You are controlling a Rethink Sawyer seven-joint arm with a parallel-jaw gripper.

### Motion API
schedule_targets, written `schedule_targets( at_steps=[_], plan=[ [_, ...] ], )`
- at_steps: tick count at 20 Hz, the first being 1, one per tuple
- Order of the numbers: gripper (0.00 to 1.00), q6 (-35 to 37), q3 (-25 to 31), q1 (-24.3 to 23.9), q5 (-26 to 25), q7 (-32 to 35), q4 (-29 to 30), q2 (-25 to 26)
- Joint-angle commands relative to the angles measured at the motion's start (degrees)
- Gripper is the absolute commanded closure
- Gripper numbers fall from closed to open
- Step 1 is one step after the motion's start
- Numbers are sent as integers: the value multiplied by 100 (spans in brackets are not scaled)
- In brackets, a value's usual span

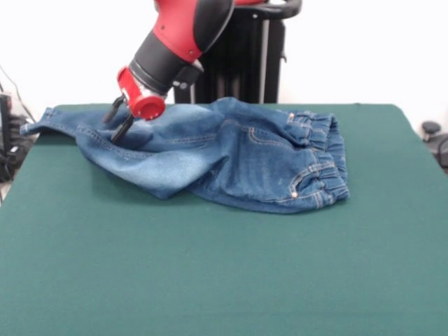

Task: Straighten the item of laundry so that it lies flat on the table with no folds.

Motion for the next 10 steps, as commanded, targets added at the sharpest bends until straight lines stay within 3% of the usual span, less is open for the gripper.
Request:
schedule_targets(
  at_steps=[1, 5, 10],
  plan=[
    [0, 352, 463, 80, 103, 656, 429, -765],
    [0, 569, 474, 10, -37, 475, 501, -1238],
    [0, 138, 624, -106, 60, 587, 405, -1127]
  ],
)
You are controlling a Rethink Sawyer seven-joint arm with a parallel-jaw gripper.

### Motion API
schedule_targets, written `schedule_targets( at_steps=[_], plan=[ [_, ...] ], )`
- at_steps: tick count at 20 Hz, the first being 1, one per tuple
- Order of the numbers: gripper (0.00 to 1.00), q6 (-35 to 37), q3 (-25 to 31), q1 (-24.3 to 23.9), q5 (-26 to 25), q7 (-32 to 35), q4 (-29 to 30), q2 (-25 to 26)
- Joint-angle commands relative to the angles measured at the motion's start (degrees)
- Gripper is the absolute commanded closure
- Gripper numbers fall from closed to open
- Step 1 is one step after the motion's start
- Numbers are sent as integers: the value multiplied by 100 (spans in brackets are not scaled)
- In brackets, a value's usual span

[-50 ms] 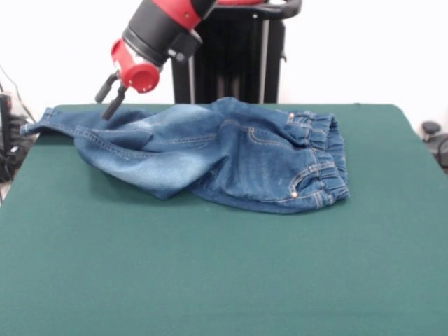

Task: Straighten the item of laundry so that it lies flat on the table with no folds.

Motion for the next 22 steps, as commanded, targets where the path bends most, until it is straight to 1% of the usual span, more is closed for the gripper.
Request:
schedule_targets(
  at_steps=[1, 4, 9, 14, 18, 22],
  plan=[
    [0, 60, 669, -44, 80, 617, 156, -120],
    [0, -37, 768, -60, 127, 685, 150, -114],
    [0, -318, 862, -90, 176, 765, 86, 110],
    [0, -570, 1109, -211, 135, 845, 41, 271],
    [0, -782, 1115, -168, 279, 902, 13, 459],
    [0, -952, 1187, -233, 269, 901, -3, 529]
  ],
)
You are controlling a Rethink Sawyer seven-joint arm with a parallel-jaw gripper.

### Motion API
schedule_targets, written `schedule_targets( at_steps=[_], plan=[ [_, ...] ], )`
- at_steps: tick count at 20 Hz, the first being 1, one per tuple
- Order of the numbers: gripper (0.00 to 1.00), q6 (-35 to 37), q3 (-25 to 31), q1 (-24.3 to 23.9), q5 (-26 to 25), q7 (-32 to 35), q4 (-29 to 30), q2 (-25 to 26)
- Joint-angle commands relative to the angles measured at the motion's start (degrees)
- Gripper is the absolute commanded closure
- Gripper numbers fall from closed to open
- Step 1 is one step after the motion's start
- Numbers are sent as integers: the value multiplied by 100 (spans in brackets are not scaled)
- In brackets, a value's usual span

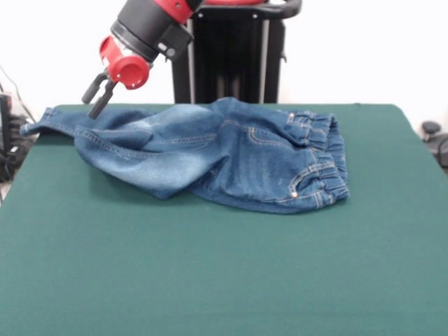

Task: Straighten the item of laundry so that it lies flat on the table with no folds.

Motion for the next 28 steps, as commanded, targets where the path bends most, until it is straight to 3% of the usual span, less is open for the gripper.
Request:
schedule_targets(
  at_steps=[1, 7, 11, 25, 28],
  plan=[
    [0, -452, 1090, -34, 261, 902, -13, 525],
    [0, -623, 1210, -51, 378, 932, -106, 721],
    [0, -445, 1531, -218, 182, 846, -128, 679],
    [0, -947, 1113, 263, 948, 823, -240, 1278],
    [0, -1043, 1097, 210, 898, 759, -223, 1286]
  ],
)
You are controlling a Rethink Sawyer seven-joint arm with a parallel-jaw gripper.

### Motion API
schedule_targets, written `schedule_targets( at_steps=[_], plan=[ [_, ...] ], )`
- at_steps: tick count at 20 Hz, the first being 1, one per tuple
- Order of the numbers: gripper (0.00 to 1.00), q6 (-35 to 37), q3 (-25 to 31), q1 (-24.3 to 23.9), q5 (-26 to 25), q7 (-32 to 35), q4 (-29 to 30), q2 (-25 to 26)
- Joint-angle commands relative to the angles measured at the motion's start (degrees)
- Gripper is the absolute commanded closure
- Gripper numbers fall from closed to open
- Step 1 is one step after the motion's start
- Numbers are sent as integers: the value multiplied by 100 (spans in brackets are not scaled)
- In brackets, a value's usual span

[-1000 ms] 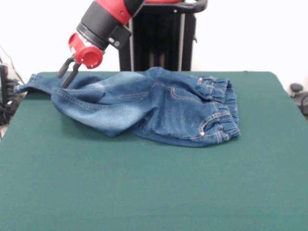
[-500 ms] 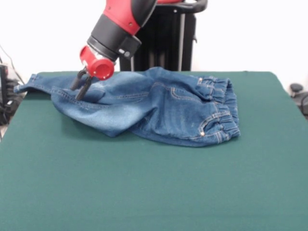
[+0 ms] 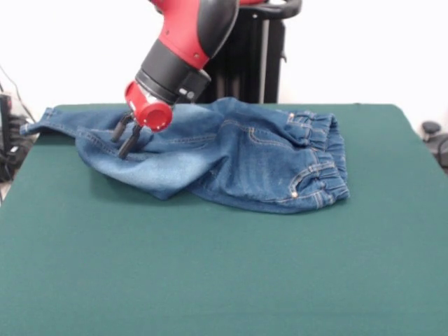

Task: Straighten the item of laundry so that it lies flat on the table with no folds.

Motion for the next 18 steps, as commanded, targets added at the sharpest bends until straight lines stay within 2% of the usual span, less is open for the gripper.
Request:
schedule_targets(
  at_steps=[1, 10, 13, 14, 18],
  plan=[
    [0, -552, 601, 206, 397, 752, -210, 459],
    [0, -948, 612, 308, 665, 742, -239, 716],
    [0, -907, 460, 417, 569, 418, -330, 793],
    [100, -880, 428, 429, 476, 312, -362, 795],
    [100, -743, 452, 452, 456, 363, -281, 644]
  ],
)
